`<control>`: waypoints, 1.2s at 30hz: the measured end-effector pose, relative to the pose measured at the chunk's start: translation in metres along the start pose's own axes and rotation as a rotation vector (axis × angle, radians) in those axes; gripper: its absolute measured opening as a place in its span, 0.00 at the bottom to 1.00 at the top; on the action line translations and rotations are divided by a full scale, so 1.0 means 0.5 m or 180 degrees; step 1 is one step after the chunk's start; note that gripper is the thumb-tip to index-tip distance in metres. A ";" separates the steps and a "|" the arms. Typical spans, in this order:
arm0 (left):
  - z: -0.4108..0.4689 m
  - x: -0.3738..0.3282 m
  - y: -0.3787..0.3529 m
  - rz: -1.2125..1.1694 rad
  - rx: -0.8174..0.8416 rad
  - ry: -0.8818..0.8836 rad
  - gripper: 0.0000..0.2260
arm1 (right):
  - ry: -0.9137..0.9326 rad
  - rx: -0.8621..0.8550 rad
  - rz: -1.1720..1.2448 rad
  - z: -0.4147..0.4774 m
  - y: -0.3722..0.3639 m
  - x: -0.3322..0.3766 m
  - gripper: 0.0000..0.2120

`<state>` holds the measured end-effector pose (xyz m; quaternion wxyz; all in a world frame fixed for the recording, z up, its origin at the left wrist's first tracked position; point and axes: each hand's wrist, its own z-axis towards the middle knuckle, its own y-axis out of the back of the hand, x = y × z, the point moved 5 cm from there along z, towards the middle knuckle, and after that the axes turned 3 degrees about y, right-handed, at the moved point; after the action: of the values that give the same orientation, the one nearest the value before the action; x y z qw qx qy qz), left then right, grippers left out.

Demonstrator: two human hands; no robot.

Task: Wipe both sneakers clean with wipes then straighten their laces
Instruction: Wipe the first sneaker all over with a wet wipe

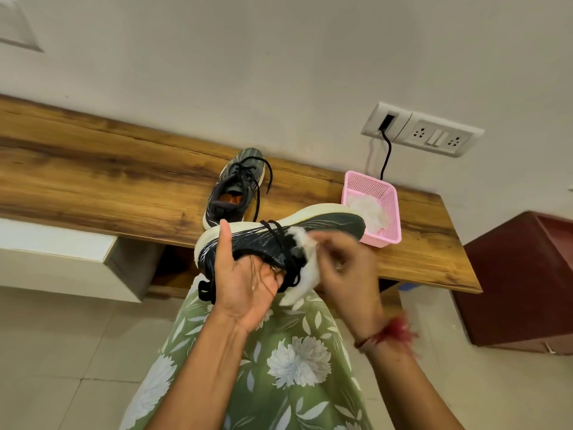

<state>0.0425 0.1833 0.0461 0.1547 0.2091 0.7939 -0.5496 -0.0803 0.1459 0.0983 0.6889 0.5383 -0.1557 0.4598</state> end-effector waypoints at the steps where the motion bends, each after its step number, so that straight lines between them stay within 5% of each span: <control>1: 0.000 -0.001 0.000 -0.0021 -0.0008 0.0005 0.38 | -0.0429 -0.0300 0.0446 0.016 0.019 -0.021 0.13; 4: -0.001 -0.003 -0.004 -0.0043 0.0046 0.0058 0.40 | -0.0777 -0.0737 0.0691 0.057 0.062 -0.035 0.14; 7: 0.002 -0.003 -0.008 -0.0051 0.0085 0.0055 0.41 | -0.0244 -0.0248 0.0393 0.055 0.039 0.016 0.15; 11: 0.004 0.003 -0.011 0.0059 0.0150 0.0035 0.42 | 0.0883 0.0443 -0.1047 -0.011 -0.036 0.042 0.16; 17: 0.006 -0.001 0.000 0.0185 0.0168 -0.0065 0.44 | 0.1226 0.0967 -0.2059 -0.067 -0.050 0.028 0.17; 19: 0.009 -0.007 0.004 0.0253 0.0118 -0.0104 0.44 | 0.0970 0.0956 -0.1661 -0.062 -0.029 0.026 0.14; 24: 0.012 -0.006 0.010 0.0354 0.0101 -0.0132 0.45 | -0.0281 -0.0162 0.0173 0.016 0.052 0.020 0.13; 29: 0.009 0.000 0.006 0.0394 0.0157 -0.0121 0.44 | -0.0548 0.0068 -0.0538 0.078 0.039 0.015 0.14; 33: 0.009 0.005 -0.003 0.0427 0.0175 -0.0089 0.42 | -0.0413 0.1177 -0.1220 0.096 -0.033 0.027 0.13; 36: 0.010 0.006 -0.004 0.0370 0.0219 -0.0094 0.40 | -0.0187 0.1271 -0.1548 0.080 -0.068 0.040 0.18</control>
<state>0.0390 0.1786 0.0446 0.1909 0.2520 0.7586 -0.5697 -0.0313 0.1198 0.1069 0.6546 0.6974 0.0511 0.2873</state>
